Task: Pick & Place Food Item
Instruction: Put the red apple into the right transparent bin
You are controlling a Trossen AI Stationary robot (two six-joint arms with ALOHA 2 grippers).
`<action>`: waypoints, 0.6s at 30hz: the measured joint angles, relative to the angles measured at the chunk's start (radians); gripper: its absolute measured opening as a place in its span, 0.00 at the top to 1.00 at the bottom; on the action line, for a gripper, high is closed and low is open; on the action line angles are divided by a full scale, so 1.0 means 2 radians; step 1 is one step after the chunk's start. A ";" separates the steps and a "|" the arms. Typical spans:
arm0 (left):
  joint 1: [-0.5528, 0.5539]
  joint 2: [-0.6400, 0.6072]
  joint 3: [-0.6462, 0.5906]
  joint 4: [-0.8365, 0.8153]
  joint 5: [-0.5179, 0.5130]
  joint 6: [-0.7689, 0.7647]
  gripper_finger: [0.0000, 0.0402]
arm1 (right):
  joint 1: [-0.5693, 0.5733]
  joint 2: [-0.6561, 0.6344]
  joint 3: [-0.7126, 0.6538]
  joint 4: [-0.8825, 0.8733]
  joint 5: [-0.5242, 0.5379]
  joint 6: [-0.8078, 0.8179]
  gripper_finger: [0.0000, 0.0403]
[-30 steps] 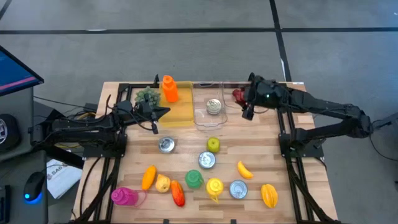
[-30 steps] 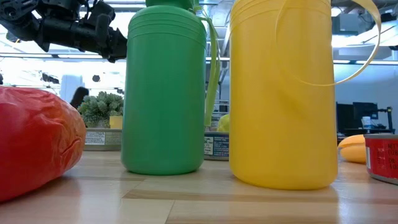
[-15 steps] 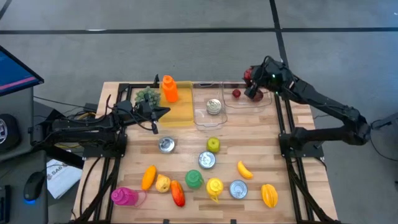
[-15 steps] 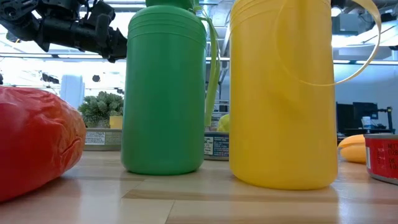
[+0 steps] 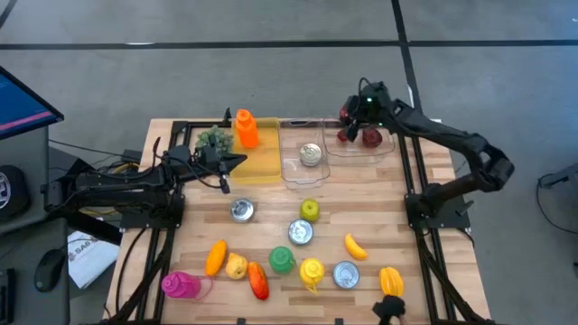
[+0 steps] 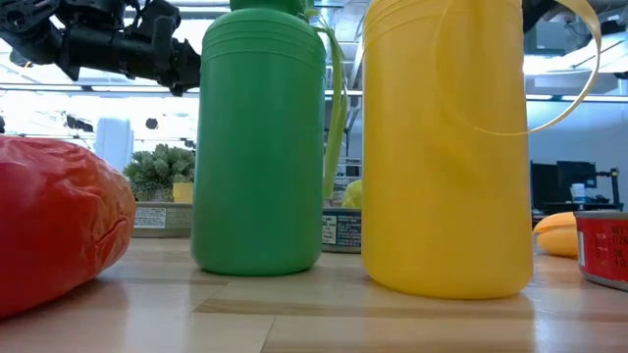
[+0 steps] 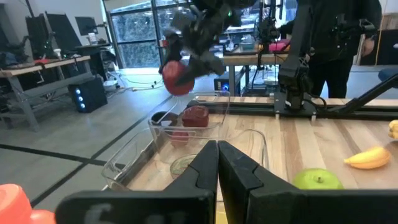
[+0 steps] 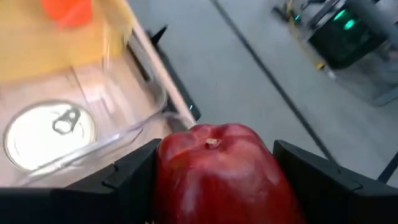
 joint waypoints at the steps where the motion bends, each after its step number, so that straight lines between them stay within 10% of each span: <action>1: 0.000 0.000 0.000 0.000 0.000 -0.003 1.00 | 0.000 0.009 0.000 0.001 -0.001 0.000 0.28; 18: 0.000 0.000 0.000 0.003 0.000 -0.013 1.00 | 0.005 0.074 0.000 -0.007 -0.056 0.035 0.28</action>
